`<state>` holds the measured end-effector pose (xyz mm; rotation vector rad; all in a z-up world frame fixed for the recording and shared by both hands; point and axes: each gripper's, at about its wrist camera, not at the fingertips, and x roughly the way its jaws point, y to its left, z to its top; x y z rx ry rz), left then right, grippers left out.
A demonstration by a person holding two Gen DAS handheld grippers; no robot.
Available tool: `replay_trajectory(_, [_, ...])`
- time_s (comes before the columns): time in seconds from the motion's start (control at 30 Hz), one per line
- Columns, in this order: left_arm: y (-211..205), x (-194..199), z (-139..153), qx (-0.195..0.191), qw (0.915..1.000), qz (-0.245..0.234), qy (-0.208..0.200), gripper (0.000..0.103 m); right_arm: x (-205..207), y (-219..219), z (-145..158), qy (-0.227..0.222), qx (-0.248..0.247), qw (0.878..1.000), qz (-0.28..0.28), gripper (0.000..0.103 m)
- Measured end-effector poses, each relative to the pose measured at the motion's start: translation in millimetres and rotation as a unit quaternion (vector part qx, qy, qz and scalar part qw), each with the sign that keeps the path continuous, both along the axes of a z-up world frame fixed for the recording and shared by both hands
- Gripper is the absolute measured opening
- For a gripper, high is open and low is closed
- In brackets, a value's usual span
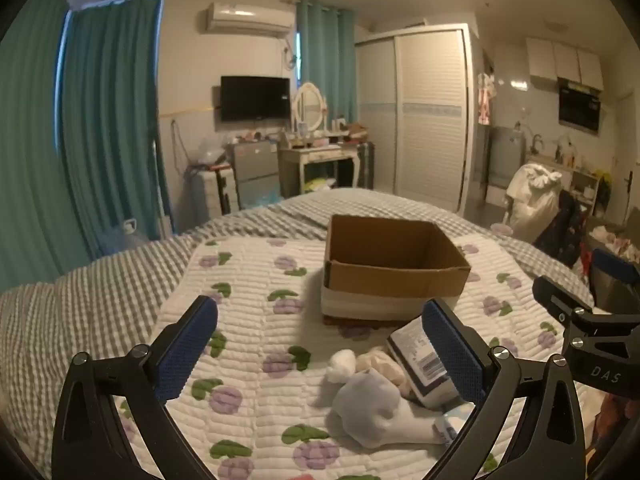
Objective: Organize soft objects
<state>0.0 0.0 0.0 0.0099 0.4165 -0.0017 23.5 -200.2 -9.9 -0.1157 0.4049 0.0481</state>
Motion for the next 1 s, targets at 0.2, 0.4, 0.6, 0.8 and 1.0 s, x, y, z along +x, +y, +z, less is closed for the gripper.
replay_trajectory(0.2, [1.0, -1.0, 0.4, -0.006, 1.0, 0.001, 0.001, 0.103, 0.5, 0.5, -0.5, 0.003, -0.001, 1.0, -0.001, 0.103])
replay_trajectory(0.4, [3.1, 0.7, 1.5, -0.003, 1.0, 0.003, 0.002, 0.103, 0.8, -4.4, -3.2, 0.001, 0.0, 1.0, -0.004, 0.103])
replay_trajectory(0.6, [-1.4, -0.2, 1.5, 0.002, 1.0, 0.004, 0.004, 0.103, 1.8, -8.8, -5.2, 0.002, -0.001, 1.0, -0.004, 0.103])
replay_trajectory(0.8, [-1.1, 0.2, 0.0, 0.002, 1.0, 0.005, 0.004, 0.103, 2.4, -7.1, -4.7, 0.003, -0.002, 1.0, -0.004, 0.103])
replay_trajectory(1.0, [-0.5, -0.2, 0.2, 0.002, 1.0, 0.004, 0.004, 0.103, 2.3, -5.4, -4.5, 0.003, -0.002, 1.0, -0.005, 0.103])
